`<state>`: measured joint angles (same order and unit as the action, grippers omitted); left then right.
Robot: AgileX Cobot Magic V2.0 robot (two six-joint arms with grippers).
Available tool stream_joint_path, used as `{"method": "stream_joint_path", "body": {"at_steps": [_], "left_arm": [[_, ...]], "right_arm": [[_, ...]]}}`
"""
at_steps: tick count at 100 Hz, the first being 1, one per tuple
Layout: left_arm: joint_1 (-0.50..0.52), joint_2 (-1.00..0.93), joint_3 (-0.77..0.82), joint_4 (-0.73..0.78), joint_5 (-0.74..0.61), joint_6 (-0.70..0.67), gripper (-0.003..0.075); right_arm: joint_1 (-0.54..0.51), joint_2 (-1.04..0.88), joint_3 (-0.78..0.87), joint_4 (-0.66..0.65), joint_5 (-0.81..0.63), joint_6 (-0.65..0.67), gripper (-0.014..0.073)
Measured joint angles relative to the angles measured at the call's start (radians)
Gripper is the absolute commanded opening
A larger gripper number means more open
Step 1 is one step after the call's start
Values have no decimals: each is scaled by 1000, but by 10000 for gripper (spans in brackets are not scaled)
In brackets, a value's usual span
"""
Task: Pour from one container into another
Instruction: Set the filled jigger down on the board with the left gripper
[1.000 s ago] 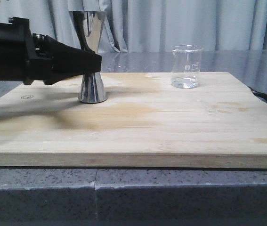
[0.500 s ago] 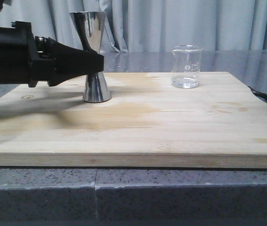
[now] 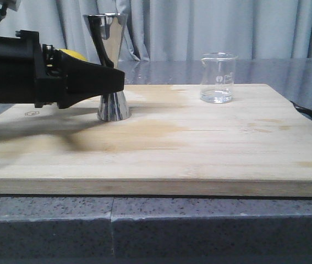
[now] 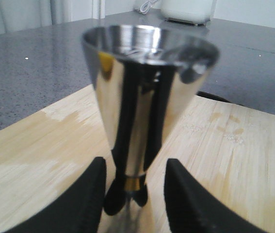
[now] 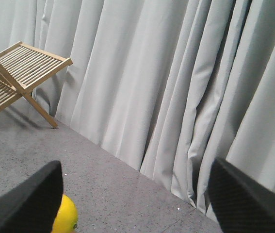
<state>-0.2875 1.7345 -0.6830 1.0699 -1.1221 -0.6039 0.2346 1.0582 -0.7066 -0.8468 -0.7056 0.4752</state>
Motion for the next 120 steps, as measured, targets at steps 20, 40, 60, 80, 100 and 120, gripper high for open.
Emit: {"method": "stream_joint_path", "body": {"at_steps": [20, 40, 60, 80, 100, 120], "left_arm": [[0, 0, 0, 9, 4, 0, 399], [0, 0, 0, 13, 7, 0, 412], [0, -11, 0, 45, 59, 0, 426], [2, -55, 0, 56, 90, 0, 426], [30, -92, 0, 59, 104, 0, 426], [40, -123, 0, 79, 105, -14, 426]], "right_arm": [[0, 0, 0, 0, 0, 0, 534], [0, 0, 0, 0, 0, 0, 534], [0, 0, 0, 0, 0, 0, 534], [0, 0, 0, 0, 0, 0, 534], [0, 0, 0, 0, 0, 0, 534], [0, 0, 0, 0, 0, 0, 534]]}}
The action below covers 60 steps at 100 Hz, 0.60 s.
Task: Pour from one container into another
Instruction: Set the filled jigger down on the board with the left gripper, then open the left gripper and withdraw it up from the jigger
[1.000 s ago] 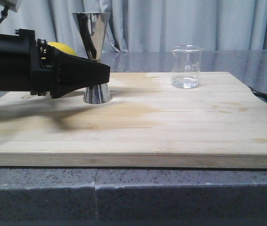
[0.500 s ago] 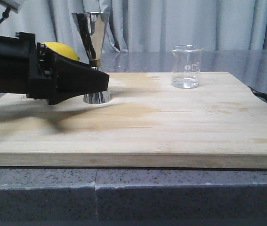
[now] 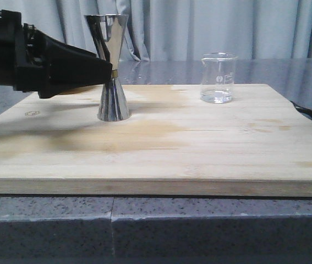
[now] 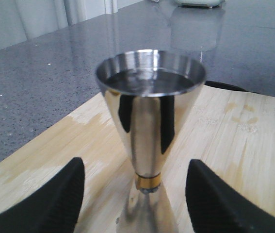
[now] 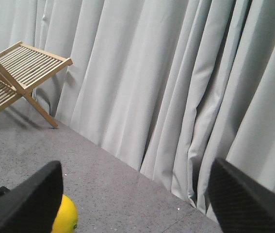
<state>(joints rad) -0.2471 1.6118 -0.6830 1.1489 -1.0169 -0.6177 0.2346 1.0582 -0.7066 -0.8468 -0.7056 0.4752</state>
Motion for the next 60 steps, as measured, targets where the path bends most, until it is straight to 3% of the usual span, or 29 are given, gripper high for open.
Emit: {"method": "stream_joint_path", "body": {"at_steps": [29, 60], "left_arm": [[2, -35, 0, 72, 0, -62, 426], [72, -127, 2, 164, 0, -169, 426]], "right_arm": [[0, 0, 0, 0, 0, 0, 534], [0, 0, 0, 0, 17, 0, 534]]}}
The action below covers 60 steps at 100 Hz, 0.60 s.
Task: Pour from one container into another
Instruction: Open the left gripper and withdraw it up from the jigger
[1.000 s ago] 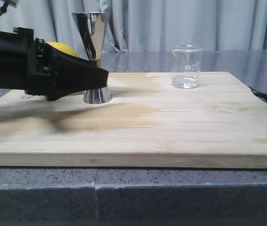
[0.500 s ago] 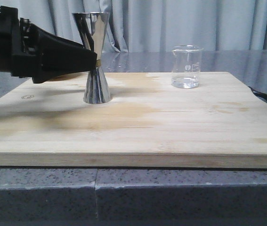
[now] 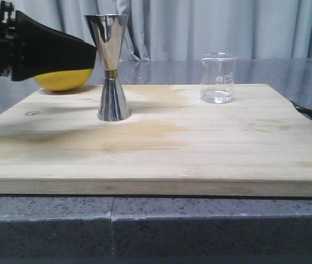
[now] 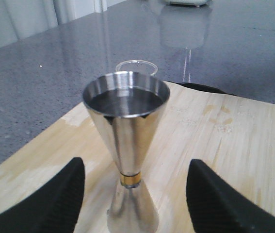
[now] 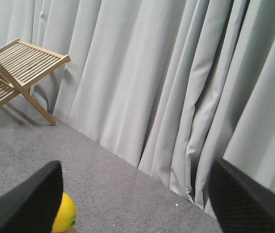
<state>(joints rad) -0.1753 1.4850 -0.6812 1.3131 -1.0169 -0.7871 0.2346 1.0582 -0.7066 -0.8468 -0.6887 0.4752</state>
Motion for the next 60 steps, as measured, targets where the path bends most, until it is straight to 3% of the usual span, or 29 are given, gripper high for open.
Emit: {"method": "stream_joint_path", "body": {"at_steps": [41, 60], "left_arm": [[171, -207, 2, 5, -3, -79, 421], [259, -311, 4, -240, 100, -94, 421]], "right_arm": [[0, 0, 0, 8, 116, 0, 534], [-25, 0, -49, 51, 389, 0, 534]]}}
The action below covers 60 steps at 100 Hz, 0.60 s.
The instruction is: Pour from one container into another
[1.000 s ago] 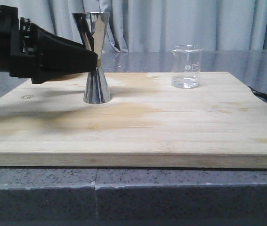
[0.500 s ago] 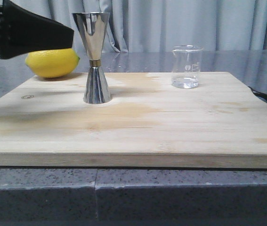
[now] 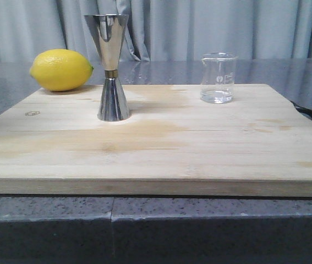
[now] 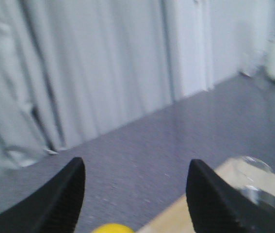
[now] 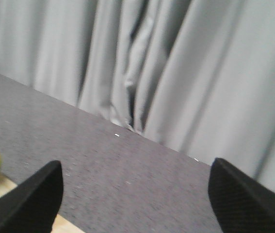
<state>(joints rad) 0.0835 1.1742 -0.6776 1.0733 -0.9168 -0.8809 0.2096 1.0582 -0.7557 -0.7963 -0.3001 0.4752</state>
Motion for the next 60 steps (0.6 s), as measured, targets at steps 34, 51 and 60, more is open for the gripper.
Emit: {"method": "stream_joint_path", "body": {"at_steps": [34, 51, 60], "left_arm": [[59, -234, -51, -147, 524, -6, 421], [61, -355, -56, -156, 587, -6, 421], [61, -415, -56, -158, 588, -7, 421]], "right_arm": [[-68, -7, -234, 8, 561, 0, 534], [-69, -90, -252, -14, 593, 0, 534], [-69, -162, -252, -17, 591, 0, 533]]}}
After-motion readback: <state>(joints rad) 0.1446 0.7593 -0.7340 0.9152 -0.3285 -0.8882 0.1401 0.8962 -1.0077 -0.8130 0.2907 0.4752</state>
